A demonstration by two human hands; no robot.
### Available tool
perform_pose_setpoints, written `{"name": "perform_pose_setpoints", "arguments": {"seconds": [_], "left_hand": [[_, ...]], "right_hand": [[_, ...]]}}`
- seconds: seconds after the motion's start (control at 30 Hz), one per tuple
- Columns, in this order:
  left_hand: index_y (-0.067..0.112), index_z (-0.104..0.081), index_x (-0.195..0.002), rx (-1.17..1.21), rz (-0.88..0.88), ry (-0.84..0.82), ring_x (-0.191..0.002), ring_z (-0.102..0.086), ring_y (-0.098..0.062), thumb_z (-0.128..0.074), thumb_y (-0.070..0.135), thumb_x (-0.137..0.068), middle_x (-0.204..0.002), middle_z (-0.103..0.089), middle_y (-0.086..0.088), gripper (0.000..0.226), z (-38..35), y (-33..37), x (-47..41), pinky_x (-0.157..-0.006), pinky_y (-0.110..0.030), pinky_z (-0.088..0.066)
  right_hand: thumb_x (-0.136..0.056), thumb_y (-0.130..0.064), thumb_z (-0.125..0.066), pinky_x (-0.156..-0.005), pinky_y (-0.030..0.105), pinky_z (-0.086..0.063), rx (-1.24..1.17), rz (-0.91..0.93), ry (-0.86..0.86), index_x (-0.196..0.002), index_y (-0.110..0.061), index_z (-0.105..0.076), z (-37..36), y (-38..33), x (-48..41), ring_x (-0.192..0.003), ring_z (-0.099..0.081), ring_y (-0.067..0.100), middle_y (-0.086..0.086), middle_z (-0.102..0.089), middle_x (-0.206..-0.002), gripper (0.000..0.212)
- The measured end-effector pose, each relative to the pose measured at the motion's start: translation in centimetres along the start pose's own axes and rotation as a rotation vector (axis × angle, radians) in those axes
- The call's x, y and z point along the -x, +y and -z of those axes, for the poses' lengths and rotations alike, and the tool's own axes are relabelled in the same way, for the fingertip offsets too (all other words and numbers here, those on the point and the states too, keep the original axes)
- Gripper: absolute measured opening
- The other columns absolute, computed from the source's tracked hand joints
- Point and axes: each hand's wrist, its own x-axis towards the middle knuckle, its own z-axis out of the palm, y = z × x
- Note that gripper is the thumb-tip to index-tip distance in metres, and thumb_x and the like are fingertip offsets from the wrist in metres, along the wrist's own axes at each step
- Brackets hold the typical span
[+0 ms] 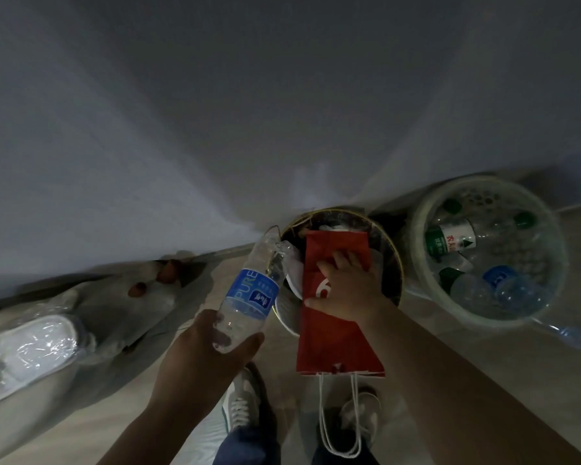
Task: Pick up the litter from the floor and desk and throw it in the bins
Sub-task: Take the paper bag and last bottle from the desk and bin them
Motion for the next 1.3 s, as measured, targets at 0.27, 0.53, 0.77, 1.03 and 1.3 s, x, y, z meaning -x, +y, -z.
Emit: {"name": "perform_pose_setpoints", "arguments": {"seconds": [0.27,0.53,0.77,1.03,1.3], "left_hand": [[0.028,-0.045,-0.124,-0.009,-0.003,-0.019,-0.069,-0.062,-0.002,-0.055,0.077,-0.06,-0.09,-0.061,0.012,0.082,0.4,1.0,0.4,-0.056,-0.02,-0.044],[0.023,-0.046,-0.126,-0.045,-0.062,0.019,-0.072,-0.057,-0.001,-0.062,0.066,-0.071,-0.089,-0.06,0.013,0.072,1.8,5.9,2.1,-0.052,-0.017,-0.036],[0.028,-0.045,-0.122,0.018,-0.146,-0.164,-0.078,-0.061,-0.004,-0.068,0.05,-0.079,-0.1,-0.06,0.009,0.053,2.3,12.0,4.6,-0.059,-0.02,-0.047],[0.028,-0.035,-0.134,0.025,-0.403,-0.493,-0.099,-0.064,-0.012,-0.065,0.025,-0.089,-0.121,-0.057,0.001,0.054,0.2,19.8,9.1,-0.081,-0.03,-0.057],[0.069,-0.043,-0.114,0.096,-0.587,-0.631,-0.099,-0.061,0.011,-0.061,0.009,-0.089,-0.105,-0.067,0.024,0.068,-4.0,24.0,10.3,-0.072,-0.012,-0.054]], "right_hand": [[-0.083,-0.066,-0.048,-0.113,0.056,-0.009,-0.155,-0.051,0.106,-0.145,-0.028,-0.032,1.9,1.1,0.1,-0.145,-0.016,0.021,-0.002,-0.025,-0.155,0.075],[-0.089,-0.044,-0.059,-0.114,0.043,-0.026,-0.346,0.035,0.277,-0.142,-0.02,-0.039,5.5,1.9,7.7,-0.138,-0.031,0.02,0.002,-0.036,-0.148,0.062],[-0.087,-0.04,-0.064,-0.082,0.026,-0.054,-1.267,-0.188,0.213,-0.098,-0.034,-0.064,9.1,2.6,15.5,-0.096,-0.066,0.005,-0.012,-0.07,-0.097,0.013],[-0.087,-0.035,-0.064,-0.081,0.035,-0.055,-1.606,-0.28,0.219,-0.095,-0.014,-0.065,13.1,6.4,20.2,-0.087,-0.071,0.022,0.007,-0.073,-0.086,0.023],[-0.076,-0.035,-0.077,-0.07,0.034,-0.04,-1.867,-0.361,0.19,-0.106,-0.021,-0.058,12.2,10.6,22.7,-0.079,-0.051,0.025,0.007,-0.058,-0.085,0.038]]}}
